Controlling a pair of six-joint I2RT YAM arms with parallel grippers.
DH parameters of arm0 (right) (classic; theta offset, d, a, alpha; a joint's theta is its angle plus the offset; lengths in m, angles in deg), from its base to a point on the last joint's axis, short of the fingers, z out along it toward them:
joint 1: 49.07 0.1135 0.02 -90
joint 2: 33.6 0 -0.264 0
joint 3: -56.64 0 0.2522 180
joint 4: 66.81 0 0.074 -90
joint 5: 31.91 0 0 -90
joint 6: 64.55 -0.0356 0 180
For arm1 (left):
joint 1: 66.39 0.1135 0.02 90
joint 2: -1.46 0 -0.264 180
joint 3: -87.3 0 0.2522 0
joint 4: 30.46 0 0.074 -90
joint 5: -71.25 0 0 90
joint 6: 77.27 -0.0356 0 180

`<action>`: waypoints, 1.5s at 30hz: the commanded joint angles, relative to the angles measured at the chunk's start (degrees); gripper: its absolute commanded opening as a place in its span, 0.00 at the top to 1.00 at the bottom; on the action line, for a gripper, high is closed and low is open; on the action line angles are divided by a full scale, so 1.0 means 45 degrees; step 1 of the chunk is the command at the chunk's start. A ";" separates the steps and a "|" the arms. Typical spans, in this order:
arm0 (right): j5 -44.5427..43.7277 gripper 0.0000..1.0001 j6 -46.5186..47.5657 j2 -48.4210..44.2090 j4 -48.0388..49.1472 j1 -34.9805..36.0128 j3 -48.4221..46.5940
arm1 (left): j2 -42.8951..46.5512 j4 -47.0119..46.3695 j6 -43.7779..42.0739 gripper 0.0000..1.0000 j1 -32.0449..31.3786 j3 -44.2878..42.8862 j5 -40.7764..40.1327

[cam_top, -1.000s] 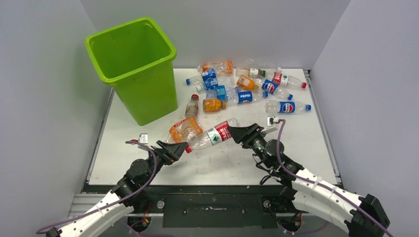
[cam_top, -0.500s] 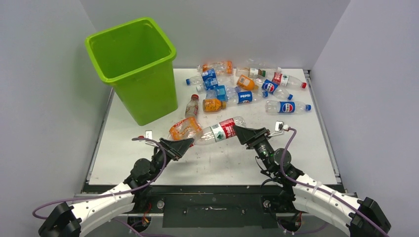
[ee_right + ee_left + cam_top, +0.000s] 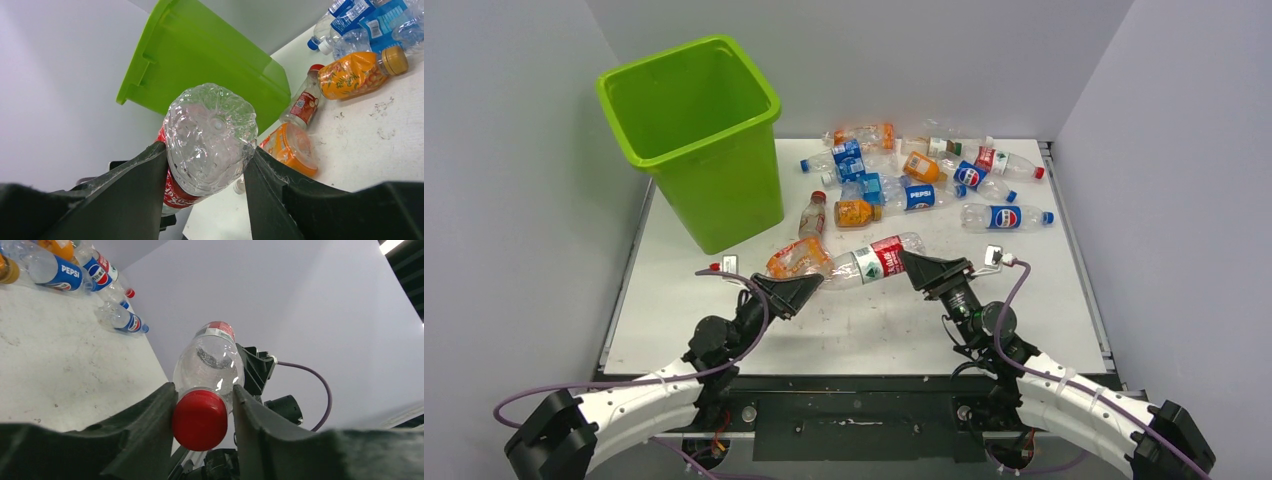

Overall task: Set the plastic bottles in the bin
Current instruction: Pick up the plastic bottle from the corner of the board, then place the plastic bottle in the trash bin.

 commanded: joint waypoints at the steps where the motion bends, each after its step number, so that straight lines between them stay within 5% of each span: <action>1: -0.0196 0.64 0.0010 -0.0177 0.0916 0.0142 0.0038 | -0.0361 -0.1502 -0.0219 0.65 -0.0129 -0.0609 0.0716; 4: -0.0216 0.63 0.0086 -0.0306 0.0706 0.0152 0.0004 | -0.0447 -0.1704 -0.0460 1.00 -0.0170 -0.0697 0.1059; 5: -0.0155 0.58 0.0147 -0.0381 0.0556 0.0138 -0.0067 | -0.0389 -0.1643 -0.0523 1.00 -0.0167 -0.0767 0.1168; 9: 0.0457 0.03 0.1066 -0.1011 -0.2443 0.0107 -0.1295 | 0.0440 -0.0800 -0.1152 1.00 -0.0111 -0.1144 0.1271; 11: 0.0371 0.10 0.1994 -0.1560 -0.4824 0.0098 -0.2230 | 0.1436 0.1366 -0.1832 1.00 0.0047 -0.1731 0.1276; 17: 0.0634 0.10 0.6317 -0.2623 -1.1109 0.0025 -0.5808 | 0.2660 0.8410 -0.5408 1.00 0.1221 -0.5418 0.3072; 25: 0.3447 0.10 0.9259 -0.2494 -1.3425 0.0055 -0.8565 | -0.0883 1.6074 -1.1455 1.00 0.1627 -1.1130 1.0799; 28: 0.5710 0.10 0.9978 -0.2579 -1.3291 0.0052 -0.8955 | -0.1452 1.8930 -1.4258 1.00 0.0939 -1.2169 1.1820; 36: 1.1440 0.10 1.0890 -0.0021 -1.5523 0.0062 -1.0119 | -0.0804 1.8836 -1.8073 1.00 0.0576 -1.2675 1.3455; 45: 1.2934 0.10 1.0064 -0.0120 -1.4197 0.0133 -0.8630 | -0.2426 1.9235 -1.8921 1.00 0.0576 -1.4517 1.4123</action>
